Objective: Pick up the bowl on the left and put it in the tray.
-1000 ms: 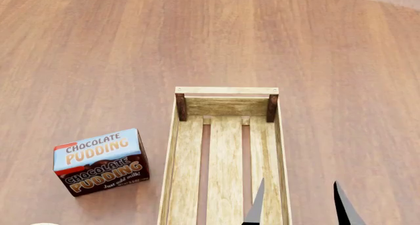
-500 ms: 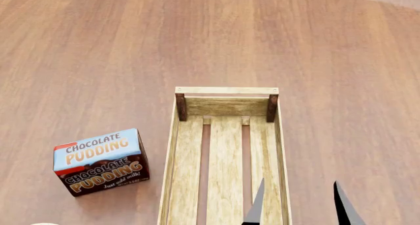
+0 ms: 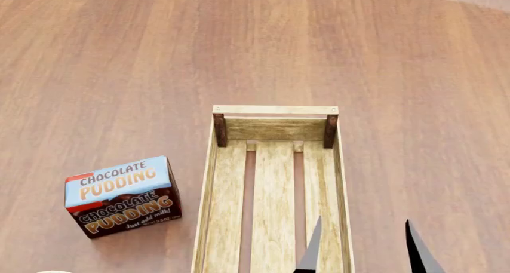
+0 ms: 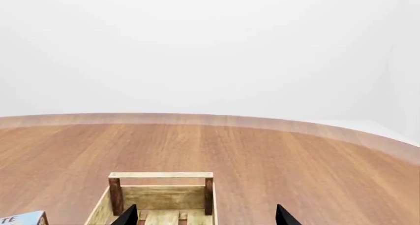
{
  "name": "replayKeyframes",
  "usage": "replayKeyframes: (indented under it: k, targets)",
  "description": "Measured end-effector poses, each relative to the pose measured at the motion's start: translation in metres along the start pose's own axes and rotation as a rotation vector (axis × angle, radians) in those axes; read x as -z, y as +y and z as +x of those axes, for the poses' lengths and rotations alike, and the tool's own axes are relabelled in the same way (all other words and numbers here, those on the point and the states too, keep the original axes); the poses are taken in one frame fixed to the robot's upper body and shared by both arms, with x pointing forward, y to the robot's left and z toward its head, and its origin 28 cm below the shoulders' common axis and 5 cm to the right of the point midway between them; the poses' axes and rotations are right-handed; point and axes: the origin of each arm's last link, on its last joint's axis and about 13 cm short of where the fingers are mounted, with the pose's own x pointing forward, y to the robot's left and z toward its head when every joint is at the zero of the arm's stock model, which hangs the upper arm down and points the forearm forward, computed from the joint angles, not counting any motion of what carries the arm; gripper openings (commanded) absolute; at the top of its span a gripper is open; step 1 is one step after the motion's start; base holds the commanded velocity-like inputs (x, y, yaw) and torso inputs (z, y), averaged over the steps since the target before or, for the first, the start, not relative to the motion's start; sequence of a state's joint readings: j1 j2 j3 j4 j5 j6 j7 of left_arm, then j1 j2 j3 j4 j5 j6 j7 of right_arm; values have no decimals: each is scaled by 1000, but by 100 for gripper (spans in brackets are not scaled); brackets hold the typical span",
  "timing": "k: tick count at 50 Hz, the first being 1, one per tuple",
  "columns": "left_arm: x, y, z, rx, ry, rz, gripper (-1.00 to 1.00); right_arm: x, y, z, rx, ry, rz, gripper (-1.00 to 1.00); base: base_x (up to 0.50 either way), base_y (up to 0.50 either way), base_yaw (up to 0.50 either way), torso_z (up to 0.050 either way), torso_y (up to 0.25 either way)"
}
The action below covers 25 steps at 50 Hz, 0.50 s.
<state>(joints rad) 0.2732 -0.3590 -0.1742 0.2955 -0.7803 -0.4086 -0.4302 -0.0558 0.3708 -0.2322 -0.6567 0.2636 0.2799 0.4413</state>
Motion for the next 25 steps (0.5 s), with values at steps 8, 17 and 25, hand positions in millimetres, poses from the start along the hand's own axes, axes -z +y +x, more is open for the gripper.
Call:
replayKeyframes:
  k: [8, 17, 25]
  targets:
    - [3, 1, 3, -4, 8, 1, 100, 0, 0, 0, 0, 0, -1, 100, 0, 0, 0, 0, 0]
    - [5, 0, 4, -2, 17, 1, 100, 0, 0, 0, 0, 0, -1, 100, 0, 0, 0, 0, 0]
    - [7, -1, 5, -1, 22, 1, -100, 0, 0, 0, 0, 0, -1, 100, 0, 0, 0, 0, 0]
